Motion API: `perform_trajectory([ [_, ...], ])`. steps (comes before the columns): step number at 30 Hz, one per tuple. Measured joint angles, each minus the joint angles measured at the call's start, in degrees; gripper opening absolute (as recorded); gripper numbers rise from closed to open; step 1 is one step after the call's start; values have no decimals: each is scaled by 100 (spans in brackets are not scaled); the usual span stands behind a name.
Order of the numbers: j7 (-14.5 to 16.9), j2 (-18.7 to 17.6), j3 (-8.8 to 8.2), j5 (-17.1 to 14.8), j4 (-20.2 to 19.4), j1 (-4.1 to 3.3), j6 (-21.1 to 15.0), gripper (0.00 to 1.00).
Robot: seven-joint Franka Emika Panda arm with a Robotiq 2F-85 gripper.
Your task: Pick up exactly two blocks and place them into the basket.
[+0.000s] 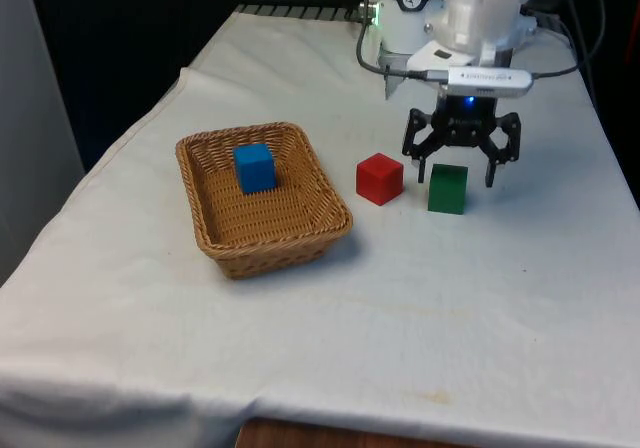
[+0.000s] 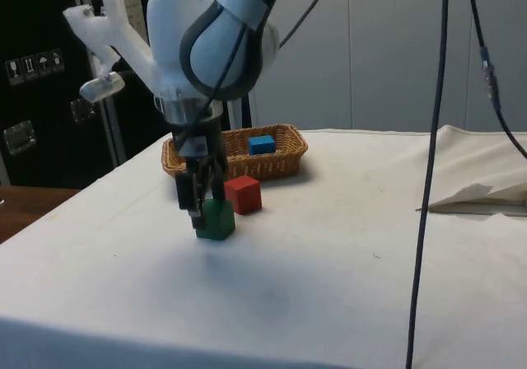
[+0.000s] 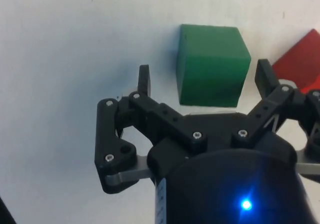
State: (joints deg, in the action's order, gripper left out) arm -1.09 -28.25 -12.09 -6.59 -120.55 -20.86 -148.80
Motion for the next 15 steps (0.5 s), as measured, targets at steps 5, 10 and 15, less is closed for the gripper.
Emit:
perform_trajectory([
  [5,0,-206,0,0,97,0,-69,100],
  [10,0,-327,0,0,155,0,-103,97],
  [15,0,-355,0,0,166,0,-103,29],
])
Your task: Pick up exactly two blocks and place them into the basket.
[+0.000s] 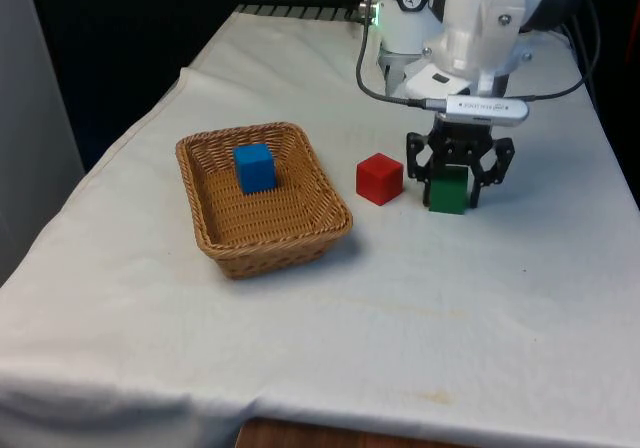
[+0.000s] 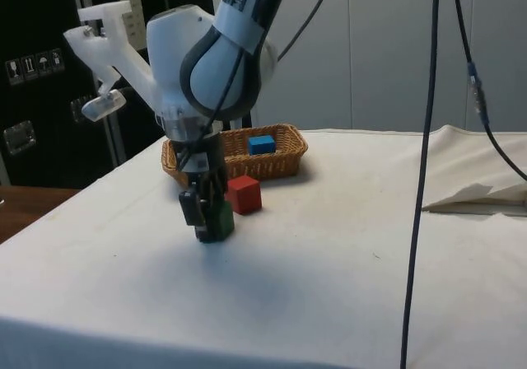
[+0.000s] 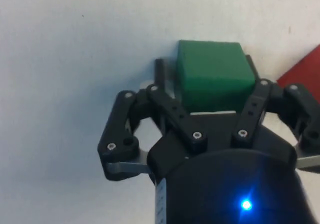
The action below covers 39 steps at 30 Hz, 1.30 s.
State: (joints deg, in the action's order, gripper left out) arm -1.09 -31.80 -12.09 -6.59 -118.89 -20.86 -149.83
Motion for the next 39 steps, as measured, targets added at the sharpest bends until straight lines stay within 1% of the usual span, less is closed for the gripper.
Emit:
perform_trajectory([
  [2,0,-6,0,0,0,0,0,7],
  [3,0,-6,0,0,0,0,0,0],
  [16,0,40,-6,0,6,0,17,2],
  [23,0,498,-17,11,-143,0,321,2],
  [32,-11,779,-40,23,-183,0,504,2],
  [33,-11,865,-57,34,-183,0,579,2],
  [37,-11,1008,-109,80,-143,0,722,2],
  [39,-11,1077,-155,115,-57,11,848,2],
])
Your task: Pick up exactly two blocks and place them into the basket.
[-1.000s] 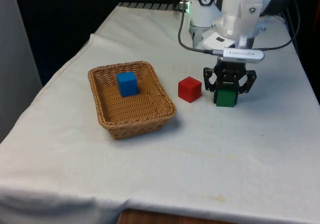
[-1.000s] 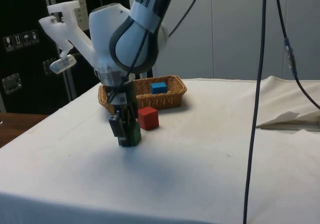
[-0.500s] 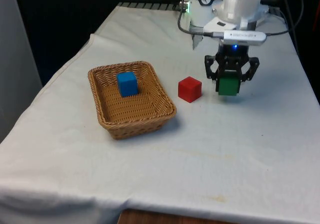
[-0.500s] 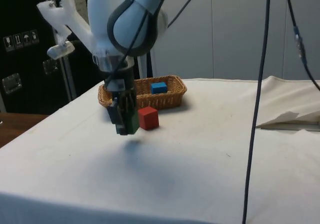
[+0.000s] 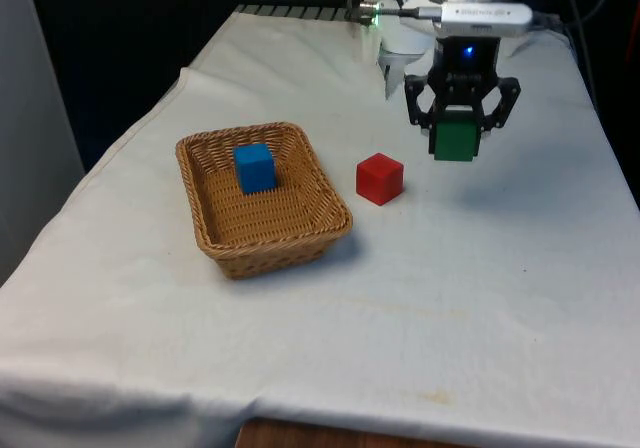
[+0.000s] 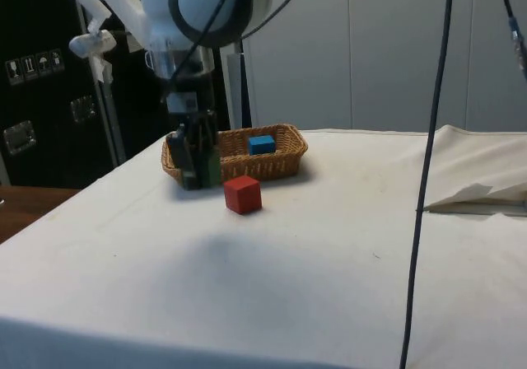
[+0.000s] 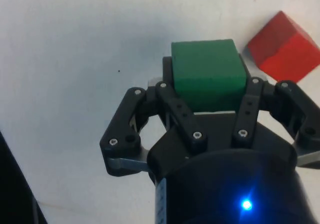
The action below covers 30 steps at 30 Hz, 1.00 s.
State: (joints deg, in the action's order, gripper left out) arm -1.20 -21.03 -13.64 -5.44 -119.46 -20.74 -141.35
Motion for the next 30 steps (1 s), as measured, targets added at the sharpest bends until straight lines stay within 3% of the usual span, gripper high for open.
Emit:
perform_trajectory([
  [14,264,57,-292,23,561,69,556,2],
  [30,642,-447,-670,17,1467,189,985,2],
])
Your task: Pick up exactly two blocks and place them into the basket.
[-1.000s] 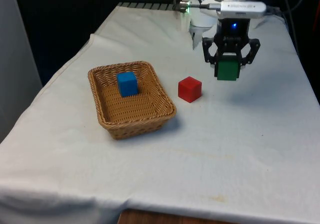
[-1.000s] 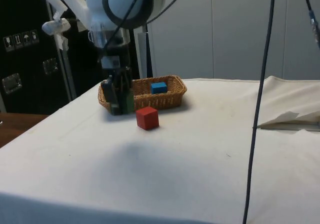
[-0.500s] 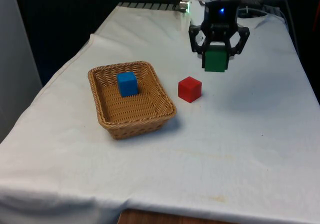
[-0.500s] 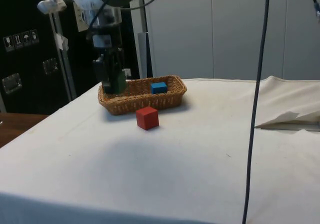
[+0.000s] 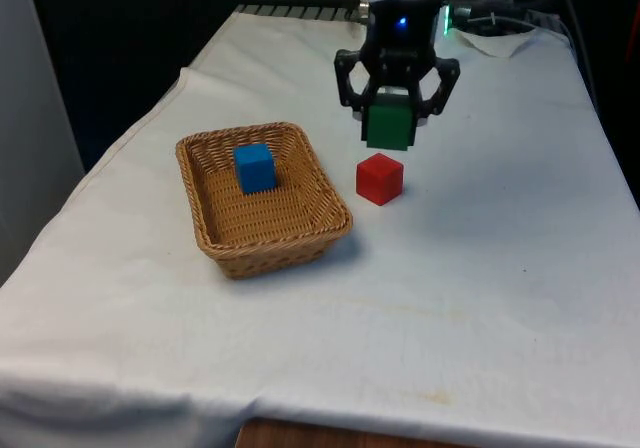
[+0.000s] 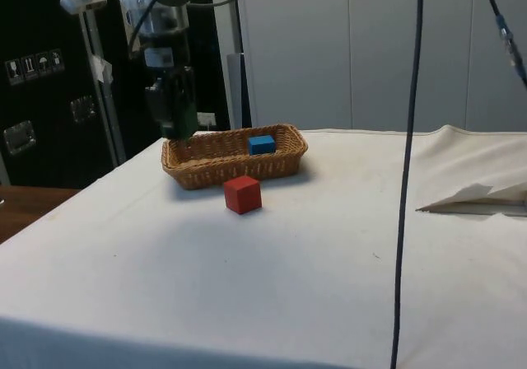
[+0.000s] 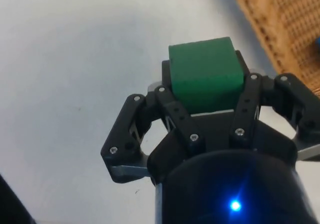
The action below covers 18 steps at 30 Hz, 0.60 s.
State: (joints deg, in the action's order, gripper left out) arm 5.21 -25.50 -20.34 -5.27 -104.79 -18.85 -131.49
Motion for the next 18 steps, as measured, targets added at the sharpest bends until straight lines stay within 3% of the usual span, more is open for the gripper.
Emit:
perform_trajectory([
  [18,602,-825,-407,-178,751,218,-46,2],
])
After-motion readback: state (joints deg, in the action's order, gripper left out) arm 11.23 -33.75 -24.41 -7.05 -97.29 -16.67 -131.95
